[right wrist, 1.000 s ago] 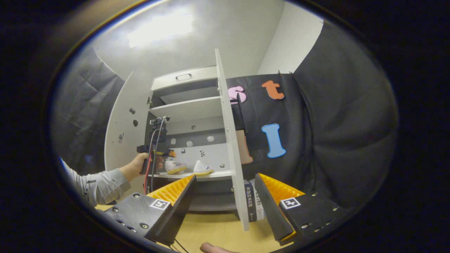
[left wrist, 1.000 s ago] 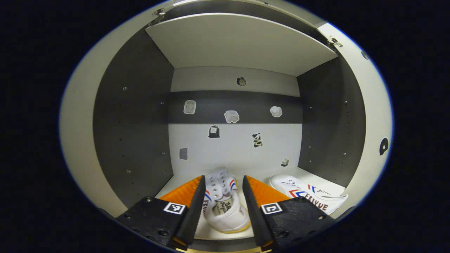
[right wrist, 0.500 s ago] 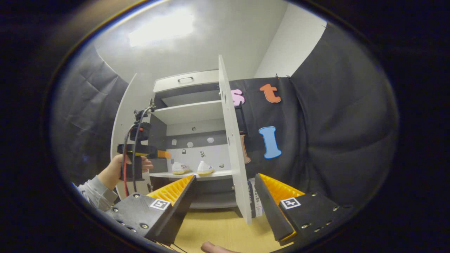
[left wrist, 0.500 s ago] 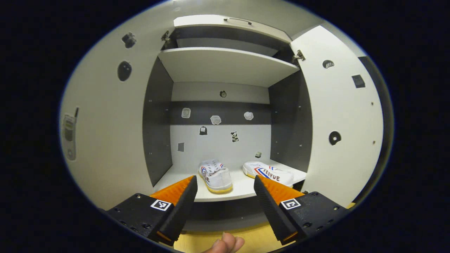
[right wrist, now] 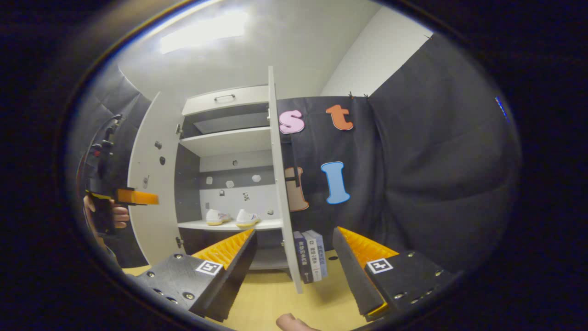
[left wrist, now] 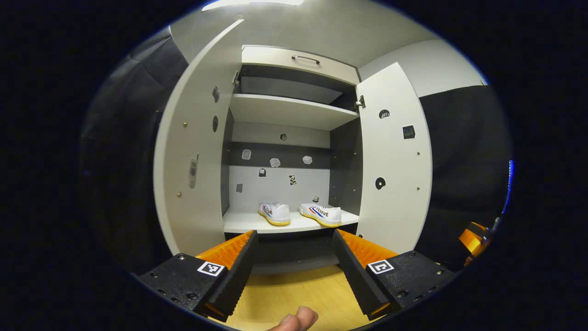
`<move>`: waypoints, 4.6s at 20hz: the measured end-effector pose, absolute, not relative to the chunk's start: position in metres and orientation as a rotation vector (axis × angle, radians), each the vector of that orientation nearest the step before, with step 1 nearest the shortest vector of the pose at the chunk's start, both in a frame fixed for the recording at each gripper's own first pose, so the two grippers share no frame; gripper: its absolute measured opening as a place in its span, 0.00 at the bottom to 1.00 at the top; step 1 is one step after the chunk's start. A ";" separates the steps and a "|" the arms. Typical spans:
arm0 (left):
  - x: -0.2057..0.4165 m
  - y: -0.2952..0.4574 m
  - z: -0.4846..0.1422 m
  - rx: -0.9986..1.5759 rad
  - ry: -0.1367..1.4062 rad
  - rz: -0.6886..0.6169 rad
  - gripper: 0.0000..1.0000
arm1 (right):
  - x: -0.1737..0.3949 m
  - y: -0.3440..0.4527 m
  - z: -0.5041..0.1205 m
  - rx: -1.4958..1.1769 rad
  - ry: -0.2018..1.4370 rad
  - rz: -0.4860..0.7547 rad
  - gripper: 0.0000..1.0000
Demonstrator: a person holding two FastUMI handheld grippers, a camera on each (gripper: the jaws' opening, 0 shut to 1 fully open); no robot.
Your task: Grab one shoe with the right hand and put it into the shoe cabinet, grab the other shoe with the left hand and put it into the shoe cabinet; then close the right door with the right hand and the left door with the left hand.
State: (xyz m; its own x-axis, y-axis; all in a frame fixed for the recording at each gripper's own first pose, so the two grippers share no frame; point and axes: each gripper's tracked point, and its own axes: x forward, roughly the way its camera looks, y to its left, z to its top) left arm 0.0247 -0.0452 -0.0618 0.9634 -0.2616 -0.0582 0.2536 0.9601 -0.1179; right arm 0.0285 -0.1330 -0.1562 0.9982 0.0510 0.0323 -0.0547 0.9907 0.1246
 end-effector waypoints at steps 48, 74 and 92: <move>-0.067 0.042 -0.098 -0.176 0.107 -0.304 0.96 | 0.236 -0.052 -0.103 0.071 0.237 0.204 0.92; -0.018 0.134 -0.083 -0.137 0.116 -0.112 0.96 | 0.235 0.050 -0.137 0.118 0.229 0.215 0.95; 0.119 0.187 -0.027 -0.127 0.153 -0.049 0.99 | 0.049 -0.001 -0.148 0.089 0.187 0.307 0.96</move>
